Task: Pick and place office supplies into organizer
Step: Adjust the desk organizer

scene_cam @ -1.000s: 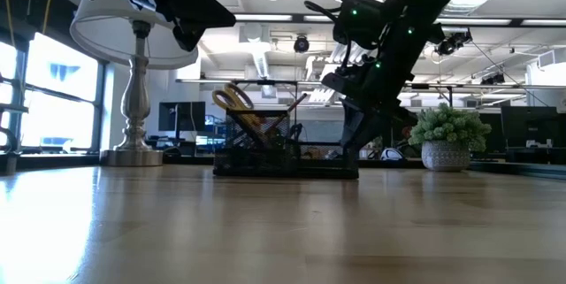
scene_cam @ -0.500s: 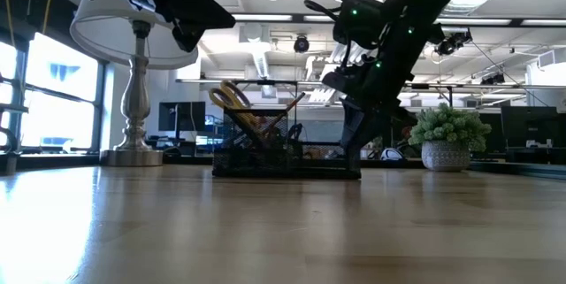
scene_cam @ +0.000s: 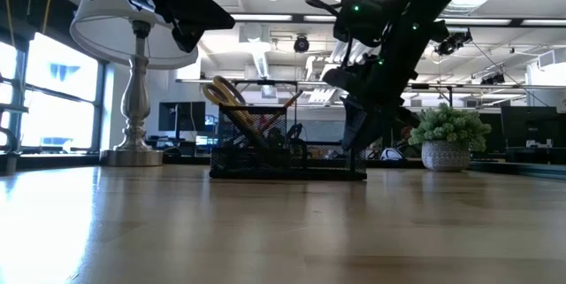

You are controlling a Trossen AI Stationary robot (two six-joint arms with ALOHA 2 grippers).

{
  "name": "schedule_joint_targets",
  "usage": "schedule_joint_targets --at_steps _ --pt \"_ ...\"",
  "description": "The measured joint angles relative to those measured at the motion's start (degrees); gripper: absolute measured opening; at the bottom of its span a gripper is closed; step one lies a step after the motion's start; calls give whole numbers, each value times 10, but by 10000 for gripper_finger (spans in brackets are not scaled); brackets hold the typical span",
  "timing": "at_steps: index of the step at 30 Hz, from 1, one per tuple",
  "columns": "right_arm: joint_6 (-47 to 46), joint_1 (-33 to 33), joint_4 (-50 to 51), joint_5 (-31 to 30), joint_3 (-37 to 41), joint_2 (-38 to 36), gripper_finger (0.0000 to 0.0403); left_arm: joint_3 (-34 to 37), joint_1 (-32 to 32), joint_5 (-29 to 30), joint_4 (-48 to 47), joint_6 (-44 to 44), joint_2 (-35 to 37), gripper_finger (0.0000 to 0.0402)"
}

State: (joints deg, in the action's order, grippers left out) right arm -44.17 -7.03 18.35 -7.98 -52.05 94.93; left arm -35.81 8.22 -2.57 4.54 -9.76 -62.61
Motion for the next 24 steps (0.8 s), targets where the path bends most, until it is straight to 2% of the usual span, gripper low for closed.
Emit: schedule_joint_targets --at_steps 11,24 --pt "-73 28 -4 -4 1 1 85 0 0 0 -1 0 0 3" --pt "-97 62 -16 -6 1 1 85 0 0 0 -2 -1 0 3"
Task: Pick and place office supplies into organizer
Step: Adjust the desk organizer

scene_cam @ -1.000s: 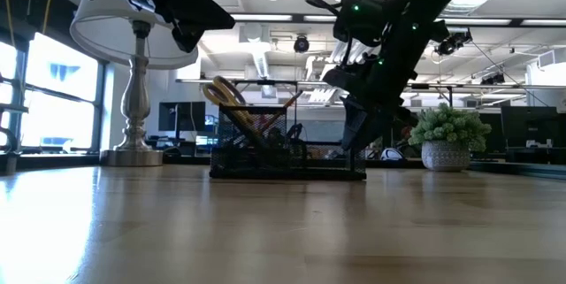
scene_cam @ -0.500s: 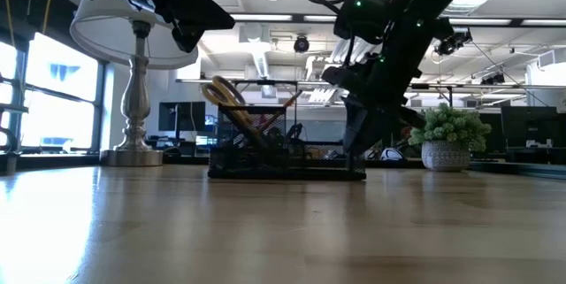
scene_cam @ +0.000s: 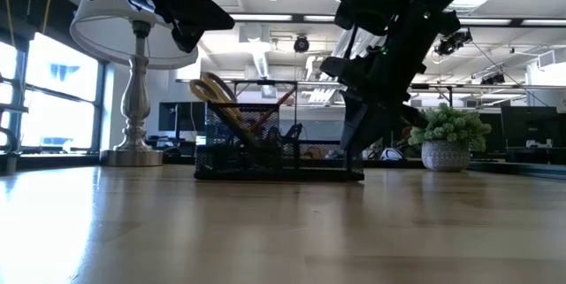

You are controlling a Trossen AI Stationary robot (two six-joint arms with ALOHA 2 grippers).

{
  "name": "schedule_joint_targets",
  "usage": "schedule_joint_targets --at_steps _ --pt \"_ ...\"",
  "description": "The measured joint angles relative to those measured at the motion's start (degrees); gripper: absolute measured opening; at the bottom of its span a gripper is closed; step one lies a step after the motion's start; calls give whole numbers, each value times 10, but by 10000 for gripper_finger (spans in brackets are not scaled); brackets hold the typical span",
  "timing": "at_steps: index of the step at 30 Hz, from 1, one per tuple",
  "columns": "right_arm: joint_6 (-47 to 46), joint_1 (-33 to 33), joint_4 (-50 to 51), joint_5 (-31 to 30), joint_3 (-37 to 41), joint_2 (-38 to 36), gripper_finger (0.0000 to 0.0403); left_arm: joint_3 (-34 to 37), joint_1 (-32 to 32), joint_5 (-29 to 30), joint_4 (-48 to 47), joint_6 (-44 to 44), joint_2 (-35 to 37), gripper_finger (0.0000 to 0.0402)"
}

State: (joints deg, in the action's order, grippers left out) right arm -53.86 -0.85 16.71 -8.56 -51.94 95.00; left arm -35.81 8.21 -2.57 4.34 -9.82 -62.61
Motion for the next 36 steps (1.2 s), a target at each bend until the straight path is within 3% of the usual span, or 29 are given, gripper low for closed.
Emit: schedule_joint_targets --at_steps 10,23,29,33,36 --pt "24 9 -11 -35 0 0 95 0 0 0 -2 -1 0 3" --pt "63 13 -2 32 -1 -28 173 0 0 0 -7 -1 0 3" --pt "73 13 36 30 -1 -74 185 0 0 0 -10 -5 0 3" --pt "141 12 52 -1 -1 -102 184 0 0 0 -11 -6 0 3" --pt "250 10 58 -75 -1 -108 184 0 0 0 -10 -6 0 3"
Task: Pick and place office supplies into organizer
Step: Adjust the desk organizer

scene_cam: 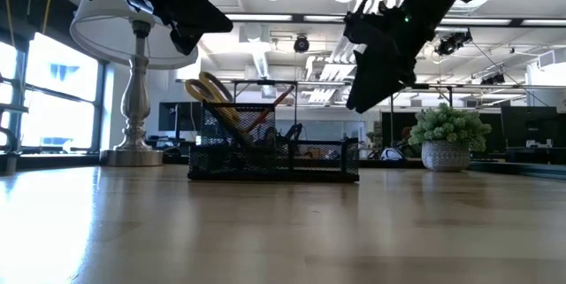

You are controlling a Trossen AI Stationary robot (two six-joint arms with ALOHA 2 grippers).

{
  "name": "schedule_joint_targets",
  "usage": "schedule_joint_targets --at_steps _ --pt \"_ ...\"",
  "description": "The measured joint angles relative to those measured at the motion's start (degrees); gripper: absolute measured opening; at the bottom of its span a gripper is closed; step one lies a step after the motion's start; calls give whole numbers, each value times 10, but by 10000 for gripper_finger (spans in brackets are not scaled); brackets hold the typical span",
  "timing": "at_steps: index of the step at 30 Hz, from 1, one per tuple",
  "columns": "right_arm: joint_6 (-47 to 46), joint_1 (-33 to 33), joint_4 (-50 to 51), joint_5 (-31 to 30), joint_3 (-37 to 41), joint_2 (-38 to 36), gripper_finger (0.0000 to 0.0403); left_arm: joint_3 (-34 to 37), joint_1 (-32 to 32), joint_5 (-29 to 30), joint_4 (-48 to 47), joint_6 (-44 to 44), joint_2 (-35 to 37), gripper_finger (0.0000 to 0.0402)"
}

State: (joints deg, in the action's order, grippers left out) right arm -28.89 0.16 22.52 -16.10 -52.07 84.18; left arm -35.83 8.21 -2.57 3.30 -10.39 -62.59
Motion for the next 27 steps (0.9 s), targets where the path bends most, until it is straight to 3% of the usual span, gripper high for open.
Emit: schedule_joint_targets --at_steps 3,6,11,19,27 --pt "113 -7 -20 -24 0 1 185 0 0 0 0 0 0 3" --pt "225 -20 -62 38 -1 7 182 0 0 5 2 0 0 3" --pt "326 -53 -89 100 0 18 168 0 0 7 4 1 0 3" --pt "396 -85 -101 143 -20 85 143 0 0 7 3 0 0 3" --pt "441 -99 -94 129 -65 141 142 0 0 7 -5 0 0 3"
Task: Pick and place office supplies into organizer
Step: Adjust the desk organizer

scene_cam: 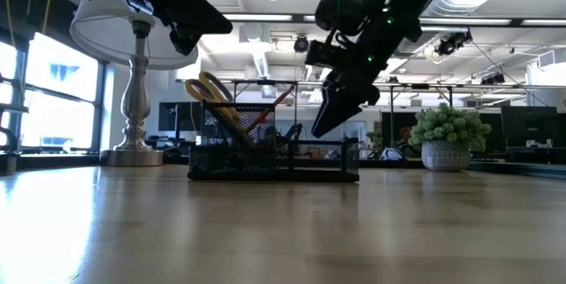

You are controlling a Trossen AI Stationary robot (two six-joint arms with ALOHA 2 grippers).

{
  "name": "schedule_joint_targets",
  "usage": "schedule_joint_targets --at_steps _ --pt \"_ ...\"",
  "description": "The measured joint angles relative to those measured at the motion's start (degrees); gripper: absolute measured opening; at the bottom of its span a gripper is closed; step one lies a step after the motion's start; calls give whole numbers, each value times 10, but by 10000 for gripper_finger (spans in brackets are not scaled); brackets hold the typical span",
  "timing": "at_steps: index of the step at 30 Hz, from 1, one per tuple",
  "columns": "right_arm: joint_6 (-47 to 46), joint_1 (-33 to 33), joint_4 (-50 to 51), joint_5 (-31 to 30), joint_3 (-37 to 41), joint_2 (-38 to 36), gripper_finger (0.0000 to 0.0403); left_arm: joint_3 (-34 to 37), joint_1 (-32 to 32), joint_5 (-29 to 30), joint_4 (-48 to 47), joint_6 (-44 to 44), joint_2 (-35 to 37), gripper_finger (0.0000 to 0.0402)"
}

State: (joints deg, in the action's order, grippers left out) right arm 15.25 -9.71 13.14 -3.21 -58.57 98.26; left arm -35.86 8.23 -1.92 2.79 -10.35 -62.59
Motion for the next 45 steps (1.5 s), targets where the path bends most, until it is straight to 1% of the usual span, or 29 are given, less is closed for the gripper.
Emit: schedule_joint_targets --at_steps 5,11,16,22,23,28,32,36,41,45 --pt "3 -12 5 21 -3 4 137 0 0 -1 0 0 0 3" --pt "0 -13 12 31 -2 26 109 0 0 -2 0 0 0 3" --pt "-2 -11 11 27 -2 36 71 0 0 -2 1 0 0 3" --pt "1 -12 14 24 -2 36 11 0 0 -2 0 0 0 3" --pt "1 -12 14 24 -2 36 6 0 0 -2 0 0 0 3" --pt "1 -12 16 22 -2 36 15 0 0 -2 0 0 0 3" --pt "2 -12 20 23 -3 36 4 0 0 -2 0 0 0 3" --pt "0 -12 22 22 -3 36 9 0 0 -2 0 0 0 3" --pt "-6 -12 26 22 -3 35 3 0 0 -2 0 0 0 3" --pt "-12 -12 30 22 -3 35 6 0 0 -2 -1 0 0 3"
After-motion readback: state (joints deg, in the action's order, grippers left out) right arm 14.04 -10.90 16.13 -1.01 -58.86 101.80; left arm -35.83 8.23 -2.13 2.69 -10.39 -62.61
